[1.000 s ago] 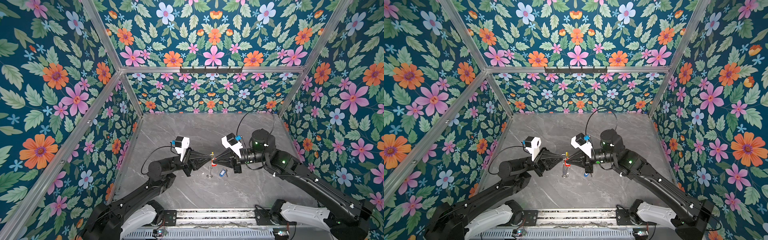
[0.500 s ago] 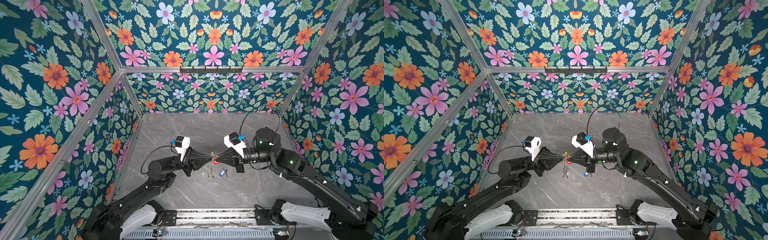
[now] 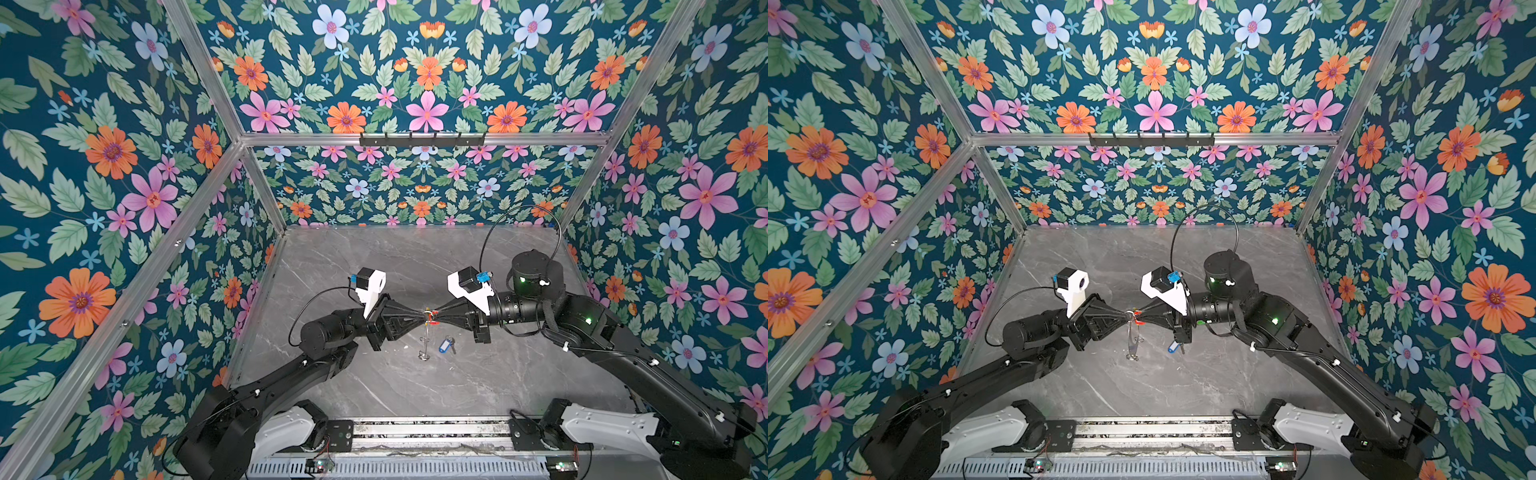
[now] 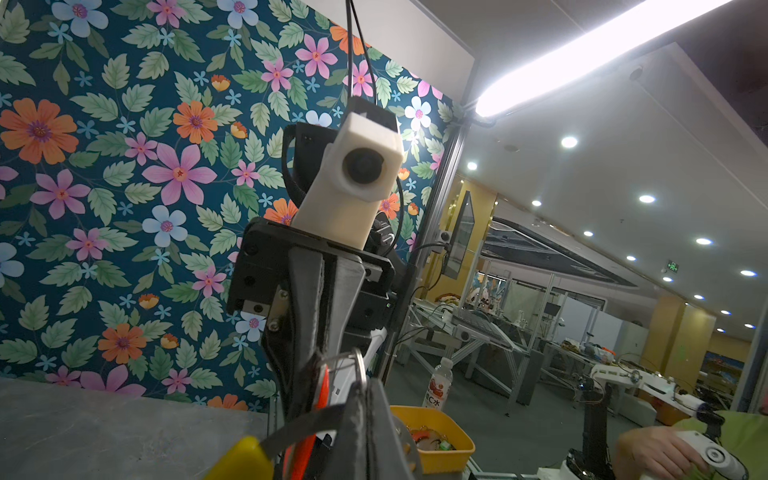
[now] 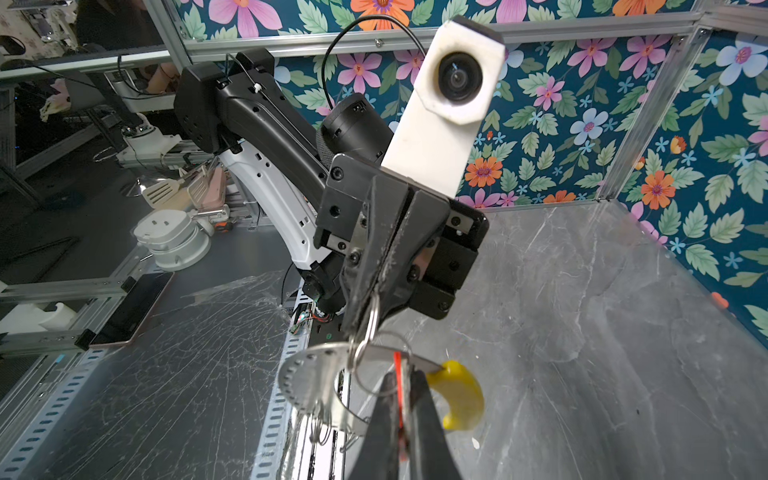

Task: Remove the keys from the keyring

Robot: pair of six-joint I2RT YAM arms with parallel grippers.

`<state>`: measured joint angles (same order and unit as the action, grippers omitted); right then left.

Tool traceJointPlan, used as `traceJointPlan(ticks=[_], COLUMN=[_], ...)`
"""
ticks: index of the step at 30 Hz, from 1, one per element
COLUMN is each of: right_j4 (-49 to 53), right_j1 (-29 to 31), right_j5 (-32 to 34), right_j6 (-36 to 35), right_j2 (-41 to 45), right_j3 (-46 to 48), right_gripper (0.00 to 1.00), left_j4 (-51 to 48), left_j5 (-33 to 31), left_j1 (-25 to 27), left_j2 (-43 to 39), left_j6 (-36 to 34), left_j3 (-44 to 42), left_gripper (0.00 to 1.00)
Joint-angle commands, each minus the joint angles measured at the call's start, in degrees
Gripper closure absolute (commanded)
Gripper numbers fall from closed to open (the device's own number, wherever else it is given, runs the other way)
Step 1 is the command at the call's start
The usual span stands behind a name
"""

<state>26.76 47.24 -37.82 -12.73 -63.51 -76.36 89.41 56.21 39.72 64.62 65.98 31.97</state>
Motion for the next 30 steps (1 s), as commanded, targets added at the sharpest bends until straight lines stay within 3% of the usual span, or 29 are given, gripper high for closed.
traceJointPlan(ticks=[1,17,30], right_j4=[-0.99,-4.92,-10.89], right_j1=[-0.05,3.88,4.55], right_j5=[1.5,2.18,4.75], right_j6=[-1.09,1.28,11.35], right_j2=[-0.79,-1.81,2.82], right_j3=[-0.23,4.29,11.64], right_gripper=[1.0,1.0,1.0], left_j4=[6.04,5.39,-12.18], left_j5=[1.57,-2.53,-8.21], left_j1=[0.02,-0.02,0.01], left_j2=[-0.51,-1.03,-9.28], left_j6=[2.14,-1.51,-21.26], left_j3=[0.48,-0.63,-2.78], left_gripper=[1.0,1.0,1.0])
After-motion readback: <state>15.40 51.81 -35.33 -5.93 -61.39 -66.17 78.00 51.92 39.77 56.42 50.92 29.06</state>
